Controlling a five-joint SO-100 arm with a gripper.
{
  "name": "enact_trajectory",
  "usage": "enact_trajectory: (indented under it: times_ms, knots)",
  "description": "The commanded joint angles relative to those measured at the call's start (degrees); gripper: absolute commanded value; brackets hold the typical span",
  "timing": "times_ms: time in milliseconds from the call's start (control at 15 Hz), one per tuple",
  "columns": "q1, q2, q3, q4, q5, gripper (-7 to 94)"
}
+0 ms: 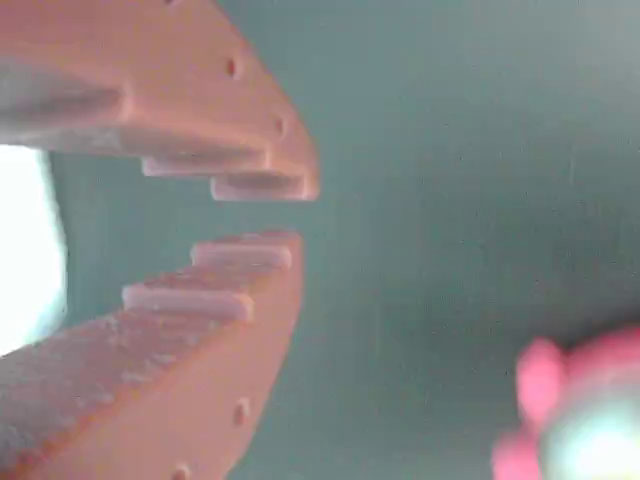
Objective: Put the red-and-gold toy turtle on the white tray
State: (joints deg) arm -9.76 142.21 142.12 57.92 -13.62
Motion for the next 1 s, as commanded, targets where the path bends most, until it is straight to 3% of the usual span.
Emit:
enact_trajectory:
  times_ms: [0,333,667,733,933]
  knots:
    - [-1.3,-23.6,-27.1,3.9,-7.1,0]
    - [-4.1,-54.4,-64.6,21.5,-17.5,0]
    - [-7.3,-70.7,-84.6,26.1,-23.0,0]
    - [-7.8,-72.9,-87.6,26.6,-23.2,4]
    - [-8.4,-77.3,-93.7,31.0,-23.2,40]
